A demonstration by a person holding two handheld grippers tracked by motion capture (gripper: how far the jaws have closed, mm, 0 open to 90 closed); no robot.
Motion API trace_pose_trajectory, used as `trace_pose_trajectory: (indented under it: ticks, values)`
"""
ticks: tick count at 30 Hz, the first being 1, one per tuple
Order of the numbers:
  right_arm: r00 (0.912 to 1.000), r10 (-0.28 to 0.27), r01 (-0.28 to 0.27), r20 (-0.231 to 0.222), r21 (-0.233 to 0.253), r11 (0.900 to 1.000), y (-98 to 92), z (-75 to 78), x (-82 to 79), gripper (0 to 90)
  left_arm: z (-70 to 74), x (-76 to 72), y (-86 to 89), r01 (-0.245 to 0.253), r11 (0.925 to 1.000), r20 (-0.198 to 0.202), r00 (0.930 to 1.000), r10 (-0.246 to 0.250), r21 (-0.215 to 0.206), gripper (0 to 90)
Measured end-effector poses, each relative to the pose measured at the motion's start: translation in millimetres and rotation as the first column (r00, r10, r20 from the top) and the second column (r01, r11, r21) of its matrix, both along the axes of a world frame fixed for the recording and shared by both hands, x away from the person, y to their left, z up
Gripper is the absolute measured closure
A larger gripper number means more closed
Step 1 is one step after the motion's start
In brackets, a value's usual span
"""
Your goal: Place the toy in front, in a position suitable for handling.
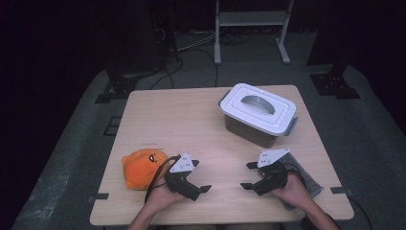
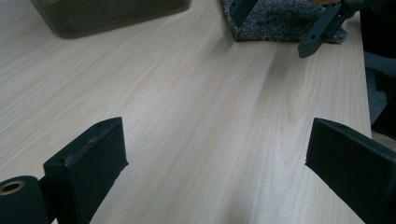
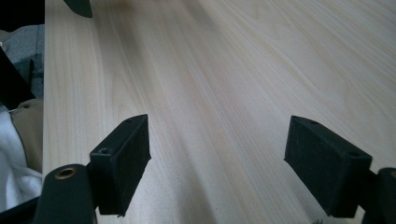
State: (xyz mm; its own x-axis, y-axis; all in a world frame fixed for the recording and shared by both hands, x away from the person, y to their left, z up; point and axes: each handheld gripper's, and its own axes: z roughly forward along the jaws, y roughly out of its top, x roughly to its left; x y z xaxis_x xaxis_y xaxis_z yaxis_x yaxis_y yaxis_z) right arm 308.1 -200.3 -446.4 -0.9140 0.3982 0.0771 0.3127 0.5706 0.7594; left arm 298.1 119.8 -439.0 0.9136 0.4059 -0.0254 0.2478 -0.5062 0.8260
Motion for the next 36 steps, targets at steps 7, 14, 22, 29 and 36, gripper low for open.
trace_pose_trajectory:
  ticks: [7,14,22,29,36]
  values:
    - [1.0,0.0,0.0,-0.007,0.017,1.0,-4.3,-0.5,0.1,20.8,5.9,2.1,1.0,0.013,0.9997,0.009,0.9999,-0.013,-0.021,4.2]
    - [0.9999,-0.013,0.013,0.001,0.015,1.0,-8.2,0.9,-3.5,20.8,24.4,-0.8,10.8,0.07,0.9934,0.054,0.9964,-0.066,-0.091,5.6]
    - [0.9998,-0.012,0.012,0.013,0.006,1.0,-5.9,3.2,-6.9,20.8,49.0,-5.3,56.1,0.023,0.9898,0.137,0.9905,-0.004,-0.14,5.6]
    - [0.9998,-0.008,0.008,0.017,0.006,1.0,-5.8,3.3,-6.8,20.8,59.6,-4.3,102.7,-0.095,0.9828,0.179,0.9762,0.123,-0.158,5.5]
    - [0.9998,-0.008,0.008,0.017,0.01,1.0,-6.7,3.2,-6.0,20.8,57.6,-3.6,142.2,-0.174,0.9763,0.171,0.9659,0.195,-0.129,5.6]
